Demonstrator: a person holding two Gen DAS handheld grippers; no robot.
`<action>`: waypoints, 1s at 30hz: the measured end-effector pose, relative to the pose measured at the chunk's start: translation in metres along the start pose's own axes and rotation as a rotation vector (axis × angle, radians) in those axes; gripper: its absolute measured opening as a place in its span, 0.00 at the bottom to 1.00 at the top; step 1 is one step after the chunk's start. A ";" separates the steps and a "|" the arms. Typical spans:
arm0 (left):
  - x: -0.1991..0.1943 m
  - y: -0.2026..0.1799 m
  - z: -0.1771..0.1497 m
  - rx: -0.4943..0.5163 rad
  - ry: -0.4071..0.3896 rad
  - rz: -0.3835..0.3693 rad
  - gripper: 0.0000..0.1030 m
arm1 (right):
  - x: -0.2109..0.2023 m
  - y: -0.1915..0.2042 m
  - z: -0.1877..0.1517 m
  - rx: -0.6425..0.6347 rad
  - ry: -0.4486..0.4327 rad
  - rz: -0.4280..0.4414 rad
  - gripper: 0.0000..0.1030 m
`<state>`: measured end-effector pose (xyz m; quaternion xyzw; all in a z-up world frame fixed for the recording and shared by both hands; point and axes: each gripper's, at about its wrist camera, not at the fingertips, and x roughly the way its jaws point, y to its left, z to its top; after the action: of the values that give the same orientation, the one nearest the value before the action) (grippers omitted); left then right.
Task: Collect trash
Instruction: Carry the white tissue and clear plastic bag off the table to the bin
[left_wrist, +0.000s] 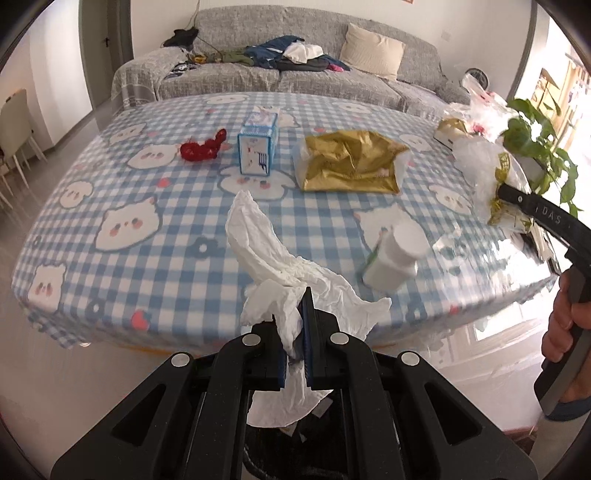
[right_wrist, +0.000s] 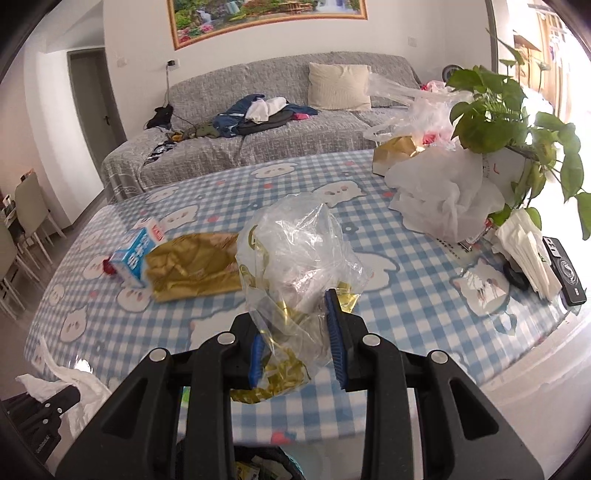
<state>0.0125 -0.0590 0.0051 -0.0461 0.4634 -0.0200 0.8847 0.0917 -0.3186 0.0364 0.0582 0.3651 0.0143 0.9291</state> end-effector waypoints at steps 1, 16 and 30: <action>-0.002 -0.001 -0.004 0.001 0.000 -0.003 0.05 | -0.006 0.002 -0.006 -0.009 -0.003 0.003 0.27; -0.030 -0.001 -0.062 -0.005 -0.017 -0.015 0.05 | -0.056 0.024 -0.105 -0.065 0.036 0.031 0.27; 0.000 -0.008 -0.119 -0.015 0.068 -0.020 0.05 | -0.051 0.011 -0.180 -0.049 0.136 0.001 0.27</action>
<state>-0.0856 -0.0739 -0.0613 -0.0568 0.4930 -0.0270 0.8678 -0.0677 -0.2935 -0.0587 0.0346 0.4269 0.0278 0.9032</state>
